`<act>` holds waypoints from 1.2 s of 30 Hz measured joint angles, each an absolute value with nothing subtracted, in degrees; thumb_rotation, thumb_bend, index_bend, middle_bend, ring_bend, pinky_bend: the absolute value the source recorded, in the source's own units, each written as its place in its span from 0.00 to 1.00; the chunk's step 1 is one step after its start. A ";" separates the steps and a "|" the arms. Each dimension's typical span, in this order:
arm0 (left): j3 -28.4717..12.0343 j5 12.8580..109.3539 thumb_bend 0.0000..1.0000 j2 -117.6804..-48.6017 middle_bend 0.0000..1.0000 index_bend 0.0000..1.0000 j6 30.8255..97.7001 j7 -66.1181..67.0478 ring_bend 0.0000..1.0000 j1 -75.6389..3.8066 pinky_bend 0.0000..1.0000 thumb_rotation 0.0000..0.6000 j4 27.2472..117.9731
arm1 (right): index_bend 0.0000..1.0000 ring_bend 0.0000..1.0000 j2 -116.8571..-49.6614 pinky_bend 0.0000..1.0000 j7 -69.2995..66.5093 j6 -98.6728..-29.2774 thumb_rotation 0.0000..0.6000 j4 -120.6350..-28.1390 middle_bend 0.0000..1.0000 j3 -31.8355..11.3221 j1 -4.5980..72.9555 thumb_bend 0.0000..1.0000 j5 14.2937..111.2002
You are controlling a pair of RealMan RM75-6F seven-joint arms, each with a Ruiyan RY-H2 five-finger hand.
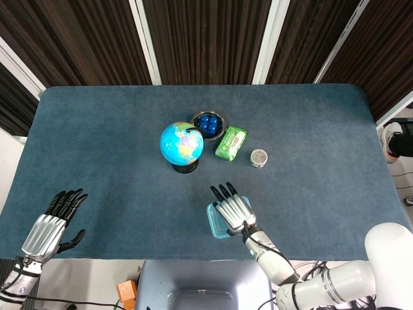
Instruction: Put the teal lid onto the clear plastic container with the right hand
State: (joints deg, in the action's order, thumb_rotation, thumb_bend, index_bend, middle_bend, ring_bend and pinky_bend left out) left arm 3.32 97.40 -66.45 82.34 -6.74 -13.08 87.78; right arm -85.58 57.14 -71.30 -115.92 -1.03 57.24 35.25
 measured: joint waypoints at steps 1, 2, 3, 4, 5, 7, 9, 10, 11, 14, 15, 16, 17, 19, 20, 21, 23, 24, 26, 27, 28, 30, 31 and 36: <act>3.32 97.40 0.35 -66.45 0.01 0.00 82.35 -6.71 0.00 -13.06 0.05 1.00 87.78 | 0.39 0.00 -84.91 0.00 56.72 -71.25 1.00 -116.29 0.00 -0.95 57.01 0.06 35.72; 3.32 97.38 0.35 -66.46 0.01 0.00 82.34 -6.65 0.00 -13.06 0.05 1.00 87.78 | 0.38 0.00 -84.41 0.00 56.42 -71.20 1.00 -116.55 0.00 -0.87 56.84 0.06 36.06; 3.32 97.38 0.35 -66.46 0.01 0.00 82.33 -6.60 0.00 -13.06 0.05 1.00 87.80 | 0.38 0.00 -83.91 0.00 56.13 -71.13 1.00 -116.77 0.00 -0.76 56.66 0.06 36.41; 3.32 97.37 0.35 -66.46 0.01 0.00 82.32 -6.56 0.00 -13.06 0.05 1.00 87.82 | 0.38 0.00 -83.24 0.00 55.70 -71.03 1.00 -117.07 0.00 -0.58 56.40 0.06 37.02; 3.32 97.36 0.35 -66.47 0.01 0.00 82.32 -6.51 0.00 -13.05 0.05 1.00 87.83 | 0.38 0.00 -82.72 0.00 55.32 -70.94 1.00 -117.29 0.00 -0.42 56.17 0.06 37.55; 3.31 97.33 0.35 -66.47 0.01 0.00 82.32 -6.43 0.00 -13.04 0.05 1.00 87.84 | 0.37 0.00 -81.48 0.00 54.23 -70.67 1.00 -117.79 0.00 0.05 55.56 0.06 39.02; 3.29 97.31 0.35 -66.45 0.01 0.00 82.40 -6.41 0.00 -13.00 0.05 1.00 87.89 | 0.35 0.00 -80.41 0.00 53.15 -70.43 1.00 -118.17 0.00 0.60 54.92 0.07 40.68; 3.27 97.32 0.35 -66.45 0.01 0.00 82.48 -6.40 0.00 -12.97 0.05 1.00 87.89 | 0.33 0.00 -79.70 0.00 52.27 -70.31 1.00 -118.41 0.00 1.02 54.40 0.07 42.08; 3.26 97.35 0.35 -66.44 0.01 0.00 82.61 -6.38 0.00 -12.93 0.05 1.00 87.89 | 0.28 0.00 -79.20 0.00 51.50 -70.29 1.00 -118.56 0.00 1.36 53.93 0.08 43.29; 3.25 97.63 0.35 -66.44 0.01 0.00 83.13 -6.36 0.00 -12.80 0.05 1.00 87.88 | 0.18 0.00 -77.57 0.00 48.37 -71.01 1.00 -118.73 0.00 3.03 51.63 0.08 49.05; 3.25 97.72 0.35 -66.45 0.01 0.00 83.34 -6.31 0.00 -12.72 0.05 1.00 87.85 | 0.15 0.00 -77.07 0.00 47.23 -71.58 1.00 -118.63 0.00 3.72 50.66 0.08 51.38; 3.25 97.83 0.35 -66.46 0.01 0.00 83.55 -6.28 0.00 -12.64 0.05 1.00 87.83 | 0.13 0.00 -76.40 0.00 45.59 -72.64 1.00 -118.35 0.00 4.81 49.15 0.08 54.90; 3.28 98.00 0.35 -66.45 0.01 0.00 83.82 -6.29 0.01 -12.54 0.05 1.00 87.81 | 0.11 0.00 -75.88 0.00 44.27 -73.69 1.00 -118.00 0.00 5.76 47.84 0.08 57.83; 3.31 98.17 0.35 -66.40 0.01 0.00 84.22 -6.39 0.00 -12.39 0.05 1.00 87.78 | 0.08 0.00 -74.64 0.00 40.83 -77.06 1.00 -116.57 0.00 8.32 44.16 0.08 65.37; 3.31 98.27 0.35 -66.36 0.01 0.00 84.52 -6.46 0.00 -12.28 0.05 1.00 87.77 | 0.07 0.00 -74.09 0.00 39.15 -78.99 1.00 -115.63 0.00 9.54 42.23 0.08 68.80; 3.30 98.36 0.35 -66.34 0.01 0.00 84.78 -6.49 0.00 -12.19 0.05 1.00 87.77 | 0.06 0.00 -73.56 0.00 37.41 -81.25 1.00 -114.46 0.00 10.77 40.08 0.08 72.21; 3.29 98.67 0.35 -66.30 0.01 0.00 85.51 -6.50 0.00 -11.95 0.05 1.00 87.76 | 0.04 0.00 -72.50 0.00 33.22 -87.47 1.00 -110.86 0.00 13.39 34.36 0.08 79.25; 3.31 98.87 0.35 -66.29 0.01 0.00 85.86 -6.46 0.01 -11.83 0.05 1.00 87.75 | 0.03 0.00 -72.11 0.00 31.32 -90.34 1.00 -108.93 0.00 14.40 31.65 0.08 81.54; 3.38 99.39 0.35 -66.28 0.01 0.00 86.68 -6.24 0.01 -11.50 0.05 1.00 87.76 | 0.02 0.00 -71.36 0.00 26.38 -96.79 1.00 -103.75 0.00 16.32 25.12 0.08 84.90; 3.44 99.62 0.35 -66.28 0.01 0.00 87.01 -6.07 0.00 -11.34 0.05 1.00 87.78 | 0.01 0.00 -71.08 0.00 24.02 -99.10 1.00 -101.42 0.00 16.90 22.44 0.08 85.59; 3.49 99.87 0.35 -66.29 0.01 0.00 87.32 -5.94 0.00 -11.21 0.05 1.00 87.82 | 0.00 0.00 -70.55 0.00 20.83 -101.43 1.00 -98.59 0.00 17.60 19.22 0.08 86.00; 3.65 100.50 0.35 -66.33 0.01 0.00 87.90 -5.57 0.00 -10.95 0.05 1.00 87.82 | 0.00 0.00 -69.38 0.00 16.40 -103.33 1.00 -95.62 0.00 18.35 15.78 0.08 86.28; 3.73 100.64 0.35 -66.37 0.01 0.00 88.01 -5.40 0.00 -10.83 0.05 1.00 87.84 | 0.00 0.00 -68.62 0.00 14.00 -103.94 1.00 -94.70 0.00 18.51 14.38 0.08 86.69; 3.92 100.78 0.35 -66.41 0.01 0.00 87.92 -4.47 0.00 -10.63 0.05 1.00 88.21 | 0.00 0.00 -66.58 0.00 12.15 -102.86 1.00 -94.51 0.00 17.57 11.75 0.08 87.14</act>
